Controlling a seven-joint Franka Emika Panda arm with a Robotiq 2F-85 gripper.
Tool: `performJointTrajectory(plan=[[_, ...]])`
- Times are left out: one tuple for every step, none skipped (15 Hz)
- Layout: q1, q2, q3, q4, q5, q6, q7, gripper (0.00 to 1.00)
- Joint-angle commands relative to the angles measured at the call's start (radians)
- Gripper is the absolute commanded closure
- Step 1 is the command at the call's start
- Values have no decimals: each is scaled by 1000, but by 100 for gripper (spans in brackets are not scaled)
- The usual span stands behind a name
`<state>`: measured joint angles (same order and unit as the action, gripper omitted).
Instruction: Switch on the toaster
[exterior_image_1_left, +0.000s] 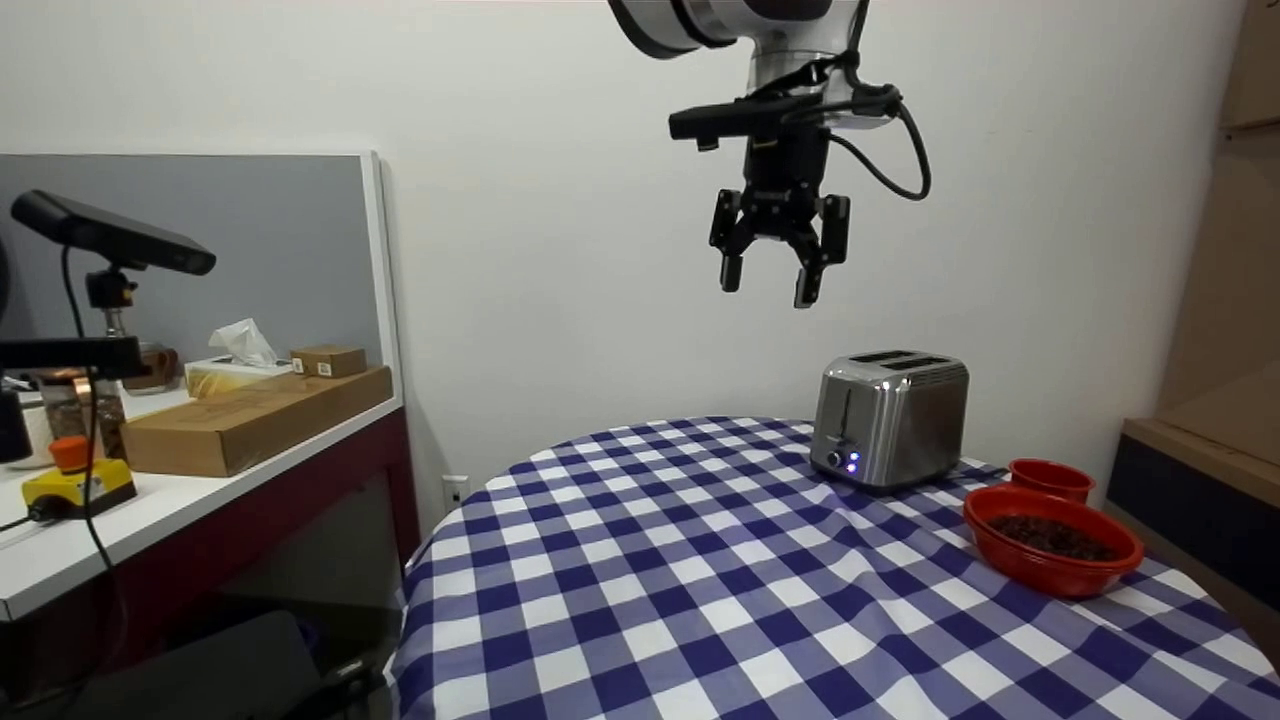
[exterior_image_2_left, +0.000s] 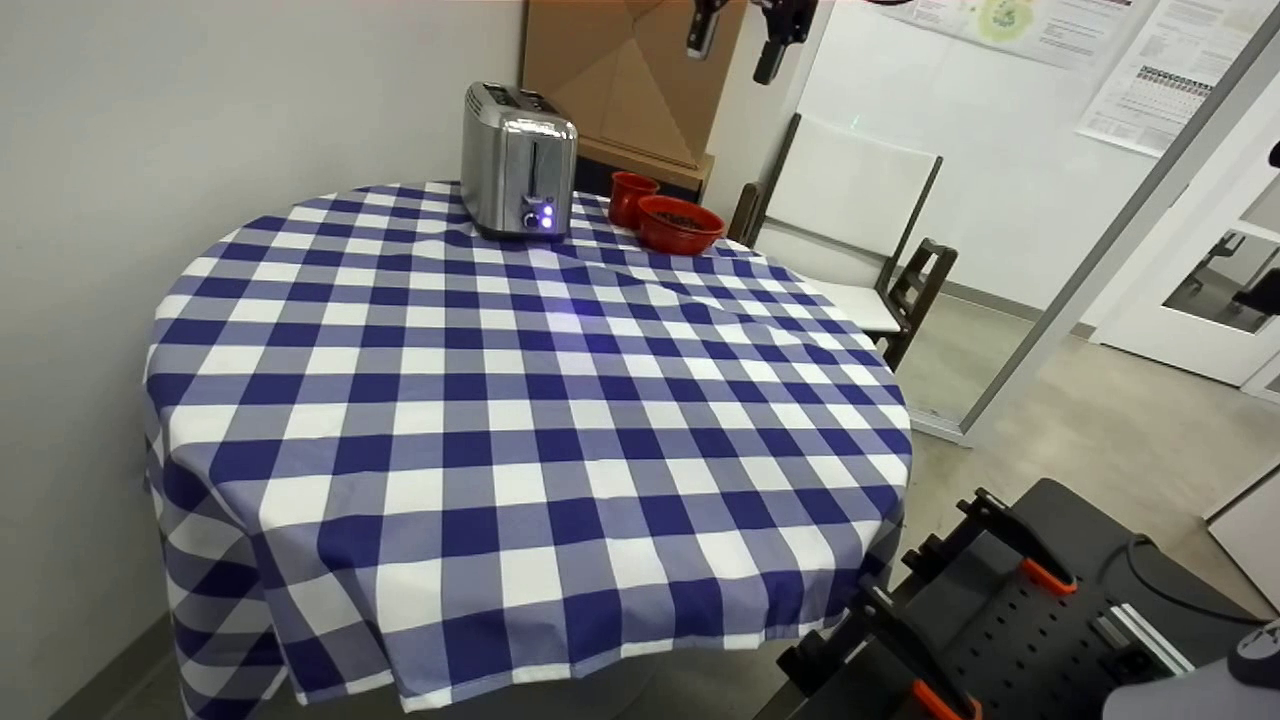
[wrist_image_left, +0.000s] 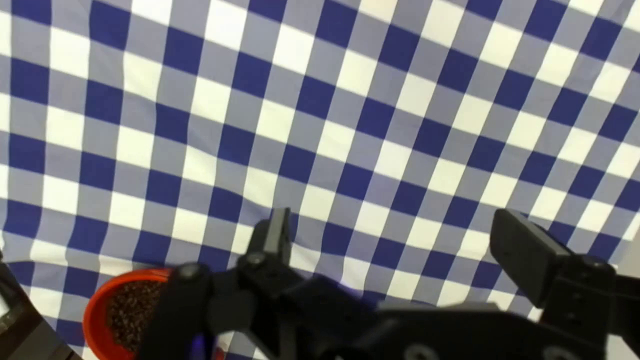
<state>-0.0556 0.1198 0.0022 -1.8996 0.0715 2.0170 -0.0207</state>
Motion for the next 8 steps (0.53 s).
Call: performJointTrajectory(plan=[[0,-204,-22,-227,-5,-32,-5,0],[7,-90,-20,-106,-1,-22,-1,0],[7,-130,-24,-152,-1,-26,-1,0],[6,-160,-27,-184,-1,-26,-1,0],[6,-178,-27,-202,-2,-26,-1,0],[7,-187,-27,-211,-2,-26,0,0],[7,-190,-27,-215,-2,-26,0,0],[7,-190,-27,-216,-2,-26,0,0]])
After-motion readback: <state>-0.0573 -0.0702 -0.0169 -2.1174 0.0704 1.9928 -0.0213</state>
